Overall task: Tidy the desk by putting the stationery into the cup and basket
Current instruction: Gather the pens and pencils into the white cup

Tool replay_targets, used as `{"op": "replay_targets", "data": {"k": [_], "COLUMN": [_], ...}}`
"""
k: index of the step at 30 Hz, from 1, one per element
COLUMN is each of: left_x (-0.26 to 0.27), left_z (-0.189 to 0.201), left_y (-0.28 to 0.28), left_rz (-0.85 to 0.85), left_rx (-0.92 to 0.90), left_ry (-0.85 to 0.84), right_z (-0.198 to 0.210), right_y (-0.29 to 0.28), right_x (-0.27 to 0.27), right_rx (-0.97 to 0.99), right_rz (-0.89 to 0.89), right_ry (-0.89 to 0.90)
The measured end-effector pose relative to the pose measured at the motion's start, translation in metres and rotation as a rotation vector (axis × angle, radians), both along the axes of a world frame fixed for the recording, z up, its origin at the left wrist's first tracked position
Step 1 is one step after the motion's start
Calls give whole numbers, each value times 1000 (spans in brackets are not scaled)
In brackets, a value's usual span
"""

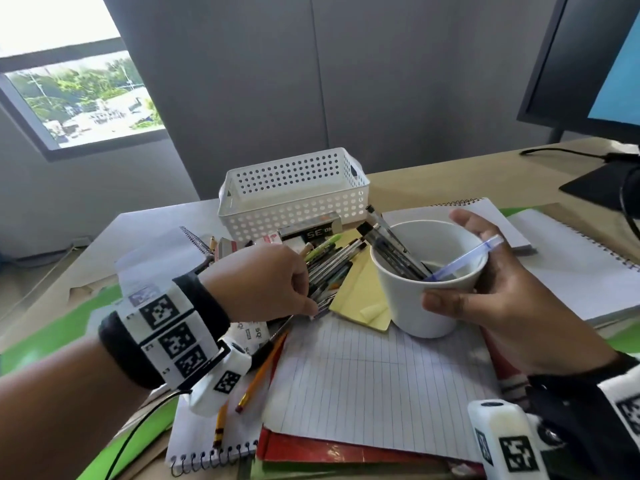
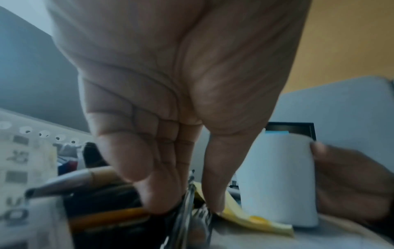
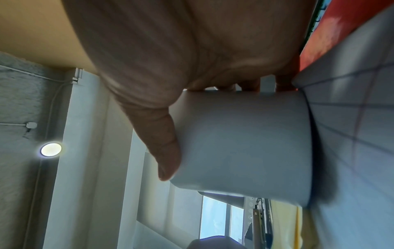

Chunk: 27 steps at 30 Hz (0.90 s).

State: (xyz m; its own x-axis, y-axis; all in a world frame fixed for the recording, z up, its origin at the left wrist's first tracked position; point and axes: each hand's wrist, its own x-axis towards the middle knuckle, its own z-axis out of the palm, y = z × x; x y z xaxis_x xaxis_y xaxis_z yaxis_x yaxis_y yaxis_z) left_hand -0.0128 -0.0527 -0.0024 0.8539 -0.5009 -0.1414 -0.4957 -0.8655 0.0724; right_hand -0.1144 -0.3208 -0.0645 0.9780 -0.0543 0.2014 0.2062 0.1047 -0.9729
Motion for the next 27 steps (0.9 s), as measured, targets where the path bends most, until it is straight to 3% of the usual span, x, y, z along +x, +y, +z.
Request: {"op": "replay_targets", "data": {"k": [5,9,11,14,17,19,22,27], "left_x": [0,4,7,3,-14,-24,-30,-14], "left_z": [-10,-2,13,46,74,79,69,36], "left_y": [-7,-4,-1,1,-8,-18,-37,-50], "left_rz": [-31,-22,29,96,19,-41,-87,-50], "left_rx": [127,60,-151,-656,-1142,-1299,-1237,-821], "left_ry": [-5,1,77,204,341,392,320,71], "right_z": [-3,0,0,0,0,-1,-1,-1], "right_y": [1,2,2,1,1,1,0,0], "right_x": [1,-1,-1,-1,-1,0,-1,-1], "right_rx": [10,14,-1,1,-1,-7,-1,-15], "right_rz": [-17,-9,3,13,10,5,-5,-4], "right_ry": [27,22,24,26,22,26,43,51]}}
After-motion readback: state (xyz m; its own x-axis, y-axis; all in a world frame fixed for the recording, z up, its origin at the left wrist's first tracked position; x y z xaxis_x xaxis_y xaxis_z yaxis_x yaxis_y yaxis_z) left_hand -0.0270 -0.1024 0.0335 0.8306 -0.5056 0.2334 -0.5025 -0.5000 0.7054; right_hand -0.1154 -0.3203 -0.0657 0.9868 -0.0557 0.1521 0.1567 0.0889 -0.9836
